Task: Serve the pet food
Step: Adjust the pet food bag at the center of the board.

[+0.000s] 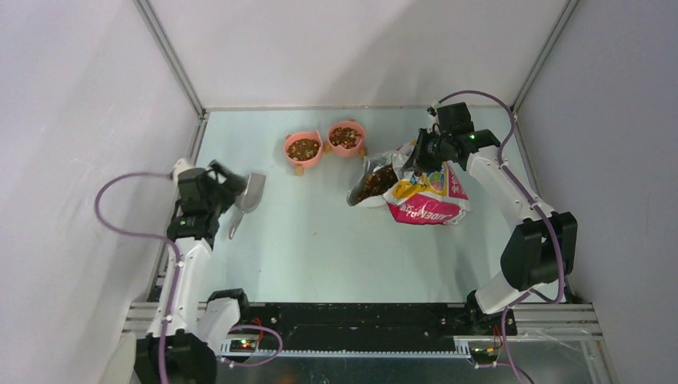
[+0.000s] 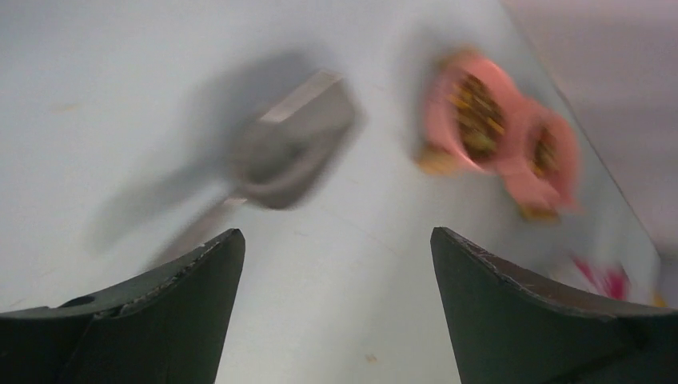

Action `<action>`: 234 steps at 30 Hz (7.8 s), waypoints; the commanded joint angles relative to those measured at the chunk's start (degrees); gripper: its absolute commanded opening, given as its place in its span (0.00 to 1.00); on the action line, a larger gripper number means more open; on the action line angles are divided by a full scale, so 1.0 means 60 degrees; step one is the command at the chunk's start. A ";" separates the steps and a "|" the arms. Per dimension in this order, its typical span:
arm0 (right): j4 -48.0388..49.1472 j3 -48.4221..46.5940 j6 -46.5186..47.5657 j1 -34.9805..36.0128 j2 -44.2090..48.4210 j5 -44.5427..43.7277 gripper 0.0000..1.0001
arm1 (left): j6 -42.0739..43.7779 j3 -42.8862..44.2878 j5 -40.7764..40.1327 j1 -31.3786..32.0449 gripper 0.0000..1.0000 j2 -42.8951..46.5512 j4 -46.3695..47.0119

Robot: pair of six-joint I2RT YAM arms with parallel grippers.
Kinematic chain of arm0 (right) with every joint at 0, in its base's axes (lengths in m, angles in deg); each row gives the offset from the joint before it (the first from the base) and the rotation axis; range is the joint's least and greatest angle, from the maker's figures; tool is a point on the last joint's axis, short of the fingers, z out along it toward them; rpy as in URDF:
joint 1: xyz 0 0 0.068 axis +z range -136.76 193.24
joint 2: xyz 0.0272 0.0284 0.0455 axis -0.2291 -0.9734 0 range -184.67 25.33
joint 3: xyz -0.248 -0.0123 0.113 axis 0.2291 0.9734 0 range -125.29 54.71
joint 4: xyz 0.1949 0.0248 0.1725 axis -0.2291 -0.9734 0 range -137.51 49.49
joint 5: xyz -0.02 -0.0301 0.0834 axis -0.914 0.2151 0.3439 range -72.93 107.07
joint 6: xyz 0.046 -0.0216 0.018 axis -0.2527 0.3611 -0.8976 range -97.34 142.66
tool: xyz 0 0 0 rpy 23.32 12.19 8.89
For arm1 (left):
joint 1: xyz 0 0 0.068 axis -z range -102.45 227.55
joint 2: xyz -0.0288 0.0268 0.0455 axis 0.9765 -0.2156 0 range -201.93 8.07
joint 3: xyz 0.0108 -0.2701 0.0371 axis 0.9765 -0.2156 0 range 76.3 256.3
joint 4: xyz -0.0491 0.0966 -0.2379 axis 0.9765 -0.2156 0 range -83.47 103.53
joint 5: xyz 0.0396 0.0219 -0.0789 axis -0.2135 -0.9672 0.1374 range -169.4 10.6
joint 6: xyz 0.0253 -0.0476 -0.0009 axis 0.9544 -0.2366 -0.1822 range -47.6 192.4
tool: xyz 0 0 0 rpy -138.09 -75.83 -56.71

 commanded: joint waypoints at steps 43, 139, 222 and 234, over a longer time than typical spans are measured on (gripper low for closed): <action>0.0586 -0.0884 0.1418 0.1363 0.1419 -0.1792 0.39 | 0.1789 0.6171 0.5258 0.6826 0.00 -0.9214 0.5577; -0.0344 -0.1554 0.1301 0.0279 0.1871 -0.3251 0.00 | 0.9379 0.4328 0.9213 0.6300 0.72 -0.5025 0.5035; 0.1808 0.0236 0.3252 -0.0818 0.3995 0.0743 0.94 | 0.6198 0.4030 0.5561 0.5701 0.00 -0.5137 0.8754; 0.3416 0.1073 0.4332 -0.1581 0.3265 0.3398 0.86 | 0.7016 0.3816 0.7830 0.4347 0.00 -0.5086 0.7842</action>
